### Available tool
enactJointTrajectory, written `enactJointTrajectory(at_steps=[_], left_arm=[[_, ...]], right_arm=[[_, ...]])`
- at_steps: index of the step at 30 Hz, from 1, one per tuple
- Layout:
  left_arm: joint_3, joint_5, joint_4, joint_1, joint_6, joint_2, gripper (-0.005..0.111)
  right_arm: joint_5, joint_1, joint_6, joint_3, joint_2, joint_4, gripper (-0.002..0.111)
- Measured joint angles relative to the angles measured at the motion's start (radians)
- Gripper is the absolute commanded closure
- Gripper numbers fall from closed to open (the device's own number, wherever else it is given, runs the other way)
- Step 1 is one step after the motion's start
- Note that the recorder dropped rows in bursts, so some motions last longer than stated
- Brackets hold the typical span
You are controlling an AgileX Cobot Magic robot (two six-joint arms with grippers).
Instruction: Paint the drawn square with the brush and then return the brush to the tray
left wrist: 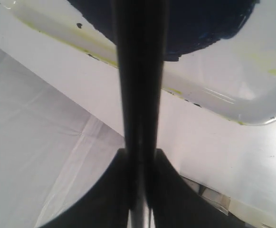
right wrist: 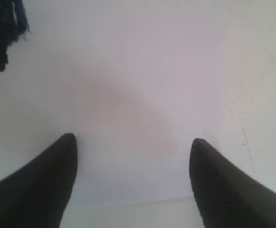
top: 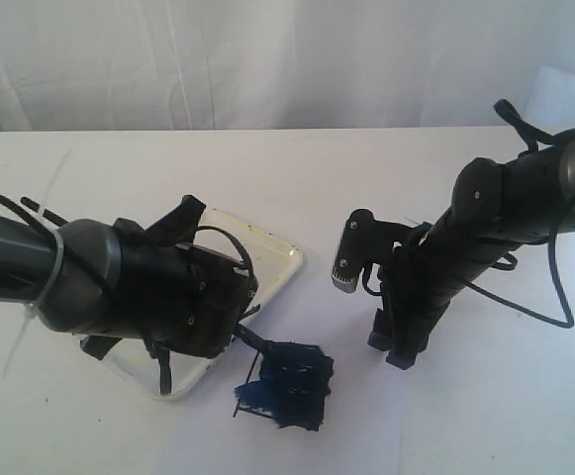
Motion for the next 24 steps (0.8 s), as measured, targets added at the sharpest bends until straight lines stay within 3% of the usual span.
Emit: enactJointTrajectory(at_steps=[10,14,24], left_arm=[[0.0,-0.002,-0.025,0.024,0.035,0.012,0.107],[0.054,-0.02,-0.01,0.024,0.062,0.012,0.107],[0.074,-0.086,0.017,0.022,-0.021,-0.024,0.107]], right_arm=[[0.0,0.0,0.0,0.0,0.0,0.0,0.045],[0.0,0.0,0.0,0.0,0.0,0.0,0.045],[-0.002,0.0,0.0,0.0,0.0,0.0,0.045]])
